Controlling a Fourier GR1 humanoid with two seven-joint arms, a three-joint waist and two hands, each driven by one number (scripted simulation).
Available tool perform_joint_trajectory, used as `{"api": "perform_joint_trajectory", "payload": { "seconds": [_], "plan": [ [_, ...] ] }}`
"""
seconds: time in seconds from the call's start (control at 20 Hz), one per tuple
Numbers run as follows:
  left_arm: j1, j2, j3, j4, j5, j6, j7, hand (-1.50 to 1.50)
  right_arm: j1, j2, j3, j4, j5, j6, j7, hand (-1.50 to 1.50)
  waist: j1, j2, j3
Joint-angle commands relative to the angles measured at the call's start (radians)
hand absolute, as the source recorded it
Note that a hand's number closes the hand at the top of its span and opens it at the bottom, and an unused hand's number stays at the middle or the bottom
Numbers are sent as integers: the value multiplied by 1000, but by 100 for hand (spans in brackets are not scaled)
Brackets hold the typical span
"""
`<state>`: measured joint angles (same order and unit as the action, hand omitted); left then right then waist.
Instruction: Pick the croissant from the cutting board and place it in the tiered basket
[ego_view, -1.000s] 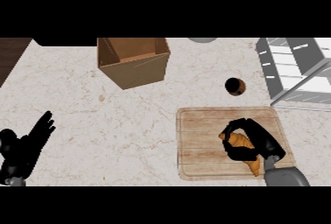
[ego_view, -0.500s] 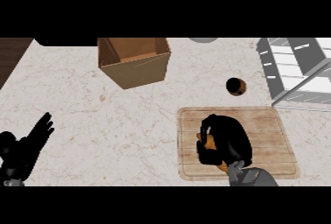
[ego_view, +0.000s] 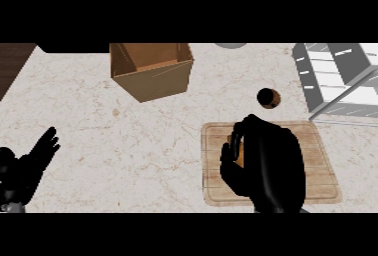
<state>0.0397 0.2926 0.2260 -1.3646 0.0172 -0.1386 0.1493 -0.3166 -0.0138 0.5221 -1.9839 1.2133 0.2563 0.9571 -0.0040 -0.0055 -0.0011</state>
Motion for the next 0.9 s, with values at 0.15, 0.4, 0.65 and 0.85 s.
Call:
{"api": "perform_joint_trajectory", "payload": {
  "seconds": [0.15, 0.4, 0.65, 0.85],
  "plan": [
    [-9, -55, -39, -27, -36, 39, 15, 0, -163, -1, -198, -132, -18, 124, 6, 150, 4, 4, 1],
    [-16, -40, -16, 4, -41, 35, -18, 0, -208, -34, -390, -63, -96, 50, -88, 150, 5, 6, 1],
    [-30, -29, -13, -30, -25, 13, 34, 0, -341, -100, -564, 109, -189, -25, -216, 150, 11, 7, 1],
    [-33, -45, -12, 2, -31, 21, 10, 0, -385, -204, -655, 315, -218, -117, -371, 150, 12, 9, 1]
  ]
}}
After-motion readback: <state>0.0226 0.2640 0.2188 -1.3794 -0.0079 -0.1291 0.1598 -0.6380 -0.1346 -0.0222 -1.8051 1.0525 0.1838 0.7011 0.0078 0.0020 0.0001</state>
